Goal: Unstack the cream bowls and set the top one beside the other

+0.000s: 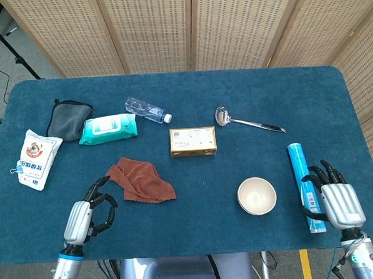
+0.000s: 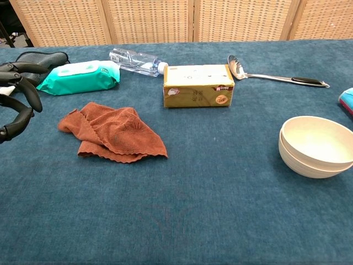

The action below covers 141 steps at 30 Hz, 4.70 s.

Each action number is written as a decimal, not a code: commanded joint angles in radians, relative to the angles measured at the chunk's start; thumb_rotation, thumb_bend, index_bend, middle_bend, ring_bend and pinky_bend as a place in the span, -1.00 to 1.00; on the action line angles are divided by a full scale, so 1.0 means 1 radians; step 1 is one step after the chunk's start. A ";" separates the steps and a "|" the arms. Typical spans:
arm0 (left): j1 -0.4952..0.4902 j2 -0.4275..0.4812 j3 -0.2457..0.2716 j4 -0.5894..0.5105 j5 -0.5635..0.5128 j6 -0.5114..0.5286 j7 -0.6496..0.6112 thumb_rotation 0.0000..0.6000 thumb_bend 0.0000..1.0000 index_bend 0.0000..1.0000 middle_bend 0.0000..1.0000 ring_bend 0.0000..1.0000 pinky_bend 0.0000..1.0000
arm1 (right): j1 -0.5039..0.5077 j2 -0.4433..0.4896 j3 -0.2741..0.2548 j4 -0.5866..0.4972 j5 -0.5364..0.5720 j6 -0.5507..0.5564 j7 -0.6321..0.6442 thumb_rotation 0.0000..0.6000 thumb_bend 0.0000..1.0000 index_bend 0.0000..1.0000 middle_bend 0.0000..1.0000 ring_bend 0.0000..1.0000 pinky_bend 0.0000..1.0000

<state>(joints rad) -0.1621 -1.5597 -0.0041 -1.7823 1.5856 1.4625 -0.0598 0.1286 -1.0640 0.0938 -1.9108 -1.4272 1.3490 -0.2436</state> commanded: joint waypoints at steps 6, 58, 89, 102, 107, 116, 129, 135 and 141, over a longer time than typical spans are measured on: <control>0.003 0.004 0.001 -0.016 0.009 0.009 0.000 1.00 0.00 0.12 -0.66 -0.69 -0.30 | 0.017 -0.012 0.002 -0.030 0.067 -0.020 -0.081 1.00 -0.89 -0.32 -0.58 -0.95 -0.69; 0.010 0.040 -0.051 -0.093 0.032 0.087 -0.086 1.00 0.00 0.12 -0.66 -0.69 -0.30 | -0.011 -0.068 -0.122 -0.086 0.040 -0.029 -0.176 1.00 -0.89 -0.32 -0.58 -0.95 -0.68; 0.010 0.035 -0.044 -0.089 0.031 0.082 -0.081 1.00 0.00 0.12 -0.66 -0.69 -0.30 | 0.021 -0.119 -0.111 -0.106 0.055 -0.052 -0.201 1.00 -0.89 -0.32 -0.58 -0.95 -0.69; 0.012 0.042 -0.042 -0.101 0.036 0.085 -0.089 1.00 0.00 0.12 -0.66 -0.69 -0.30 | 0.031 -0.144 -0.117 -0.122 0.055 -0.057 -0.224 1.00 -0.89 -0.32 -0.58 -0.95 -0.68; 0.011 0.040 -0.039 -0.101 0.035 0.081 -0.086 1.00 0.00 0.12 -0.66 -0.69 -0.30 | 0.033 -0.163 -0.117 -0.111 0.056 -0.060 -0.212 1.00 -0.89 -0.28 -0.58 -0.94 -0.68; 0.012 0.045 -0.034 -0.113 0.041 0.081 -0.093 1.00 0.00 0.12 -0.66 -0.69 -0.30 | 0.045 -0.221 -0.111 -0.075 0.076 -0.073 -0.212 1.00 -0.89 -0.26 -0.58 -0.94 -0.68; 0.012 0.047 -0.025 -0.118 0.042 0.072 -0.105 1.00 0.00 0.12 -0.66 -0.69 -0.30 | 0.066 -0.294 -0.095 -0.019 0.101 -0.091 -0.209 1.00 -0.89 -0.21 -0.57 -0.93 -0.66; 0.011 0.040 -0.011 -0.114 0.046 0.059 -0.105 1.00 0.00 0.12 -0.66 -0.69 -0.30 | 0.074 -0.309 -0.090 0.001 0.103 -0.092 -0.201 1.00 -0.89 -0.18 -0.56 -0.91 -0.64; 0.011 0.036 -0.007 -0.110 0.047 0.056 -0.103 1.00 0.00 0.12 -0.66 -0.69 -0.30 | 0.078 -0.310 -0.088 0.009 0.100 -0.088 -0.196 1.00 -0.89 -0.15 -0.55 -0.91 -0.63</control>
<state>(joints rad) -0.1508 -1.5239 -0.0110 -1.8926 1.6322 1.5186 -0.1630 0.2069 -1.3740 0.0055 -1.9020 -1.3275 1.2606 -0.4396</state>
